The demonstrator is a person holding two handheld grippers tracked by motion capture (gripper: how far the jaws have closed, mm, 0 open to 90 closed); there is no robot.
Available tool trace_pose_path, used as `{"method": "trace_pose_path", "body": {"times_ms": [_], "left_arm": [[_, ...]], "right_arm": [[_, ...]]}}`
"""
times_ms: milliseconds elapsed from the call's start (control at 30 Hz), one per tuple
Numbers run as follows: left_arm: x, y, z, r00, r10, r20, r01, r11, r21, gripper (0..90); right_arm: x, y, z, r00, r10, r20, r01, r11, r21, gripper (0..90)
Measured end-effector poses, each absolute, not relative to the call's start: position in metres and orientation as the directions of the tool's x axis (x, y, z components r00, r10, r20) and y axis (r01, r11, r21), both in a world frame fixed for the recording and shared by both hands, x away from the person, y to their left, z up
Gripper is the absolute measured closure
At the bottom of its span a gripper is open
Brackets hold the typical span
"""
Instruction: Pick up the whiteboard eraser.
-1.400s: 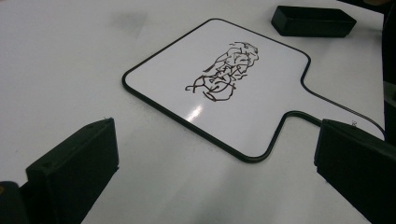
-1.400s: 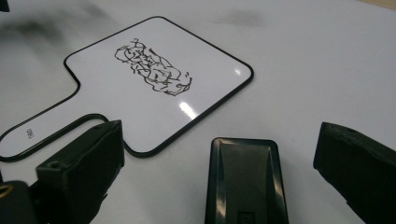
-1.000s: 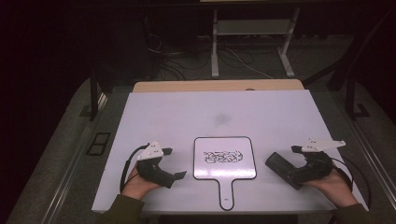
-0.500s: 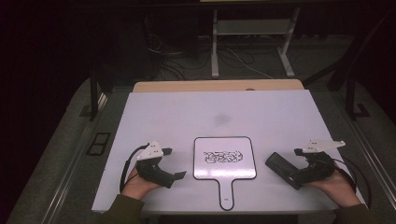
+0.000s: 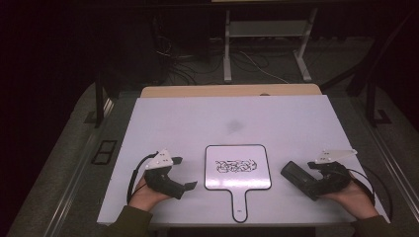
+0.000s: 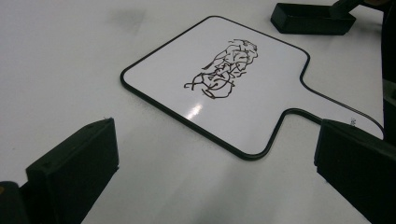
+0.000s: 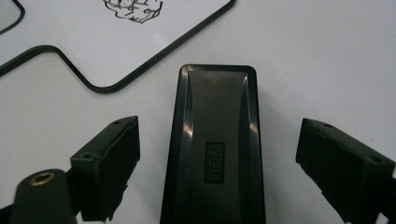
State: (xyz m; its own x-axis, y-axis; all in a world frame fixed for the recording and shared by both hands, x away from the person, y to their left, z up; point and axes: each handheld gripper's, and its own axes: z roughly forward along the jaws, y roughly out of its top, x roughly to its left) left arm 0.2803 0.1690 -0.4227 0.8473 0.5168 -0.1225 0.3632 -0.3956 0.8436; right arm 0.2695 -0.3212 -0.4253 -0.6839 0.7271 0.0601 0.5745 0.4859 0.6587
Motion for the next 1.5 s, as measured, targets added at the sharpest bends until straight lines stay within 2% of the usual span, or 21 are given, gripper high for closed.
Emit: {"method": "trace_pose_path", "body": {"times_ms": [200, 967, 1500], "left_arm": [[0.28, 0.169, -0.423, 0.848, 0.515, -0.123, 0.364, -0.399, 0.841, 0.0], [0.28, 0.168, -0.423, 0.853, 0.508, -0.121, 0.36, -0.403, 0.841, 0.0], [0.279, 0.167, -0.423, 0.852, 0.509, -0.121, 0.361, -0.403, 0.841, 0.0]], "right_arm": [[0.27, -0.319, -0.431, -0.678, 0.734, 0.041, 0.594, 0.513, 0.62, 18.5], [0.27, -0.316, -0.436, -0.69, 0.724, 0.024, 0.602, 0.555, 0.575, 36.7], [0.271, -0.311, -0.434, -0.683, 0.731, 0.004, 0.612, 0.569, 0.55, 38.3]]}}
